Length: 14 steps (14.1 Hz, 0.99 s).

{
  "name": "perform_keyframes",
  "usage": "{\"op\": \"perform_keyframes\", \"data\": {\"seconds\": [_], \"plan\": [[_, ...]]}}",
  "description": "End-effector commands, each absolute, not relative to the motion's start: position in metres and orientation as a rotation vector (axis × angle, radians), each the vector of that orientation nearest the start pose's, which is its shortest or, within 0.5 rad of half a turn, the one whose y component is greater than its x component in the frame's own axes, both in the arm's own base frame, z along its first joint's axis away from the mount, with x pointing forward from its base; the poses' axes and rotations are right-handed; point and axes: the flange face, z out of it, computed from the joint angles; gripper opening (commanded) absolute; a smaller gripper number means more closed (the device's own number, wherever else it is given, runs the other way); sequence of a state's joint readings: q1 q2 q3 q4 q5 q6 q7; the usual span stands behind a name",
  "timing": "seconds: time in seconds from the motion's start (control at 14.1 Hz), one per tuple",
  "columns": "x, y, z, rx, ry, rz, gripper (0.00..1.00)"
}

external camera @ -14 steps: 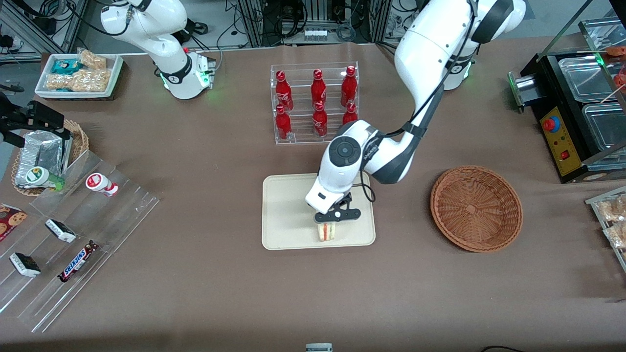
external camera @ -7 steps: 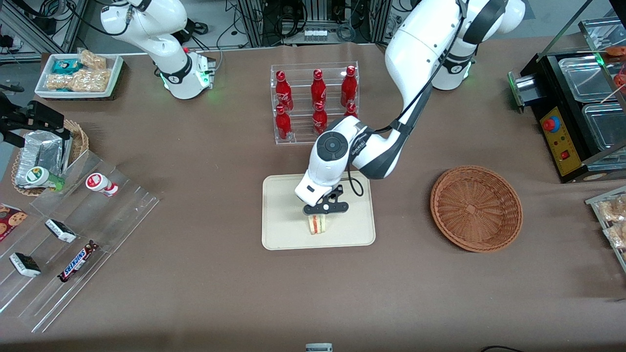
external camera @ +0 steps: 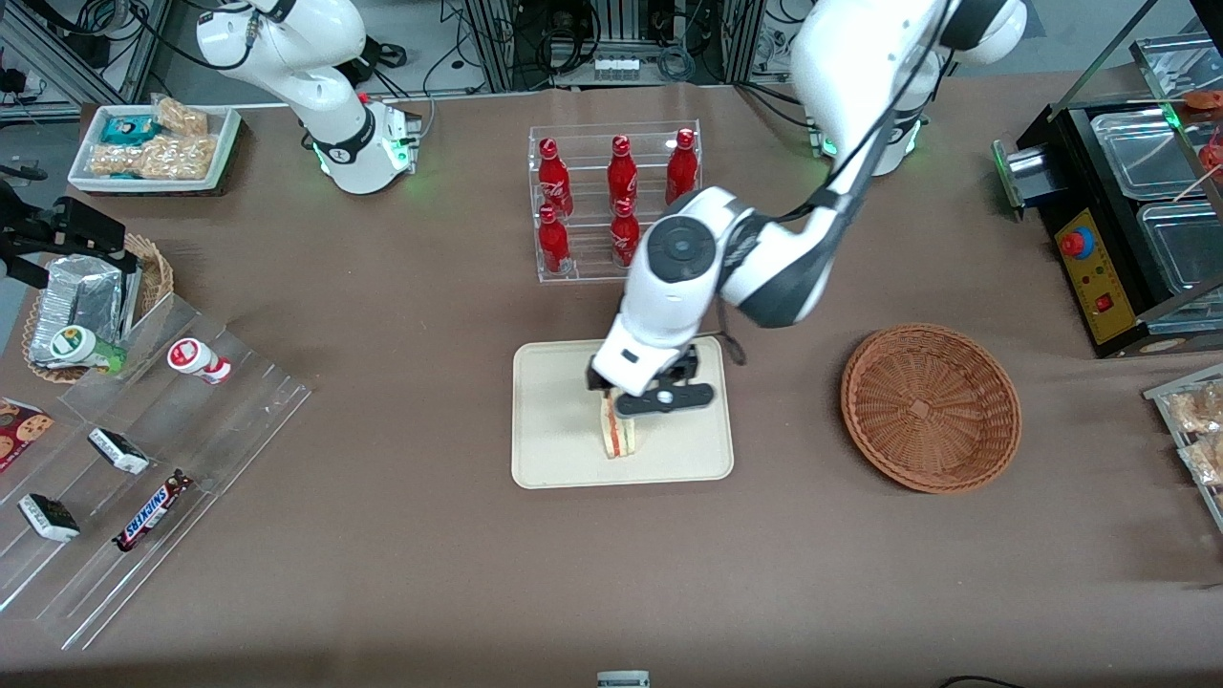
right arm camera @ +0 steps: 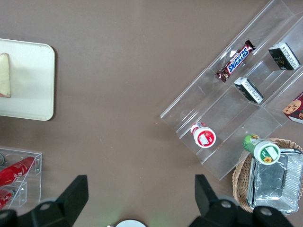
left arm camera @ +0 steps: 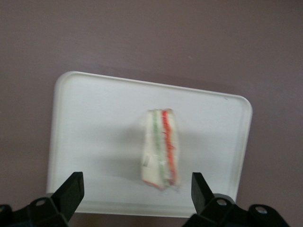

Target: Place sandwich from basket to tray

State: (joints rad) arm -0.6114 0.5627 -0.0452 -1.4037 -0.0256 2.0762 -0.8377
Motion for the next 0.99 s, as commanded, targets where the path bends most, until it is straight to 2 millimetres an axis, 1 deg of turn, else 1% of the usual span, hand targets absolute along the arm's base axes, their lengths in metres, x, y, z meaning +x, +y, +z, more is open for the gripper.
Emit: {"op": "perform_keyframes", "data": {"seconds": [0.0,0.14,0.21,0.35,0.49,0.64,0.78,0.92], "plan": [[0.595,-0.372,0.398,-3.173,-0.397,0.017,1.0],[0.609,-0.313,0.41,-3.109,-0.352,0.034,1.0],[0.614,-0.287,0.419,-3.101,-0.333,0.038,1.0],[0.625,-0.227,0.436,-3.097,-0.276,0.063,1.0],[0.631,-0.166,0.455,-3.099,-0.157,0.121,1.0],[0.63,-0.12,0.475,-3.111,-0.076,0.159,1.0],[0.621,-0.081,0.498,-3.117,-0.032,0.191,1.0],[0.611,-0.067,0.517,-3.113,-0.044,0.212,1.0]]}}
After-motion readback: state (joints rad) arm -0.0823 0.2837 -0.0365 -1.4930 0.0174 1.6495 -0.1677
